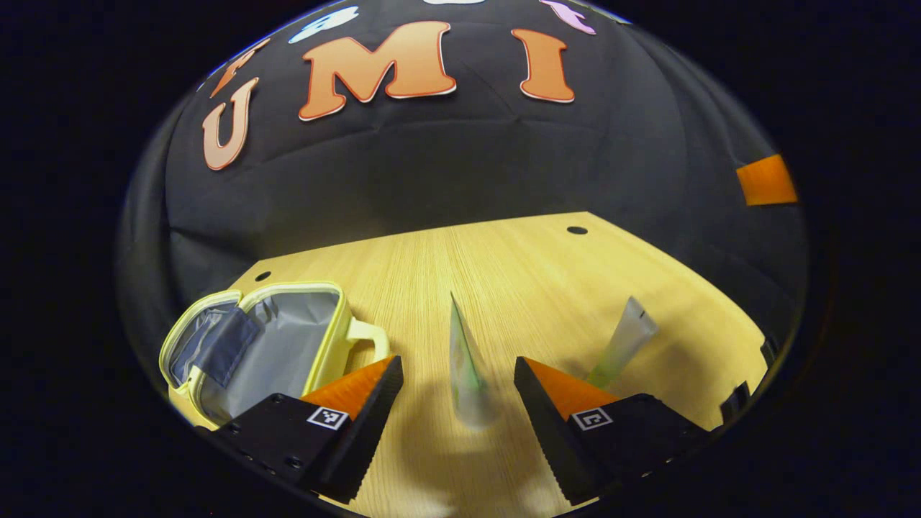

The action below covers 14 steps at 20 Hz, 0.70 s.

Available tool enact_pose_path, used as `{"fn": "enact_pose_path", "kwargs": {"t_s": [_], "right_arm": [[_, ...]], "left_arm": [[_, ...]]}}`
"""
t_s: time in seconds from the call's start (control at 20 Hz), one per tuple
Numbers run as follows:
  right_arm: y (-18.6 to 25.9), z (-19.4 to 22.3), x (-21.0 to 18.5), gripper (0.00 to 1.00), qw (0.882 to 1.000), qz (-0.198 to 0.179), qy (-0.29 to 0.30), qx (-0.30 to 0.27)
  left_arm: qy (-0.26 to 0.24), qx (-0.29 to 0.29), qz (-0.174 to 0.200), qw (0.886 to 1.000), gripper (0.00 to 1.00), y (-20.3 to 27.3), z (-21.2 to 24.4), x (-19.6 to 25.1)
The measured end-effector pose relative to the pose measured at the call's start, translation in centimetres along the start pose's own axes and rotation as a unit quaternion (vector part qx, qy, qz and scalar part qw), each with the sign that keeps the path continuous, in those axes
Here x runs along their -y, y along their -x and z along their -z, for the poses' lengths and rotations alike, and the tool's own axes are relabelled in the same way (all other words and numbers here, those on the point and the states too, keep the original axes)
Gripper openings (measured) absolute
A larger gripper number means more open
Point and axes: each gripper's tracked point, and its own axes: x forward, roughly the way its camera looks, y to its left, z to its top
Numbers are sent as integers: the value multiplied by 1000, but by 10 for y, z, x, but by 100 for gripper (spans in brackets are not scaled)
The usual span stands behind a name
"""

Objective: First open the suitcase, pack the skin care products into it, and then close the suitcase.

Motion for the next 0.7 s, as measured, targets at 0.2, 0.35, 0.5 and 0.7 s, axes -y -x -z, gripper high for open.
{"fn": "enact_pose_path", "kwargs": {"t_s": [0.2,0.35,0.5,0.7], "right_arm": [[1,14,0,95,1000,-3,14,-11],[1,25,-6,95,999,-12,22,-21],[-1,29,-19,95,999,-29,25,-21],[-11,37,-54,95,997,-70,27,-21]], "left_arm": [[2,-5,-3,1000,66,-15,11,3],[-1,-6,-9,1000,39,-12,4,1],[15,-10,1,1000,33,7,-6,-8],[26,-18,30,999,33,53,-37,-27]]}}
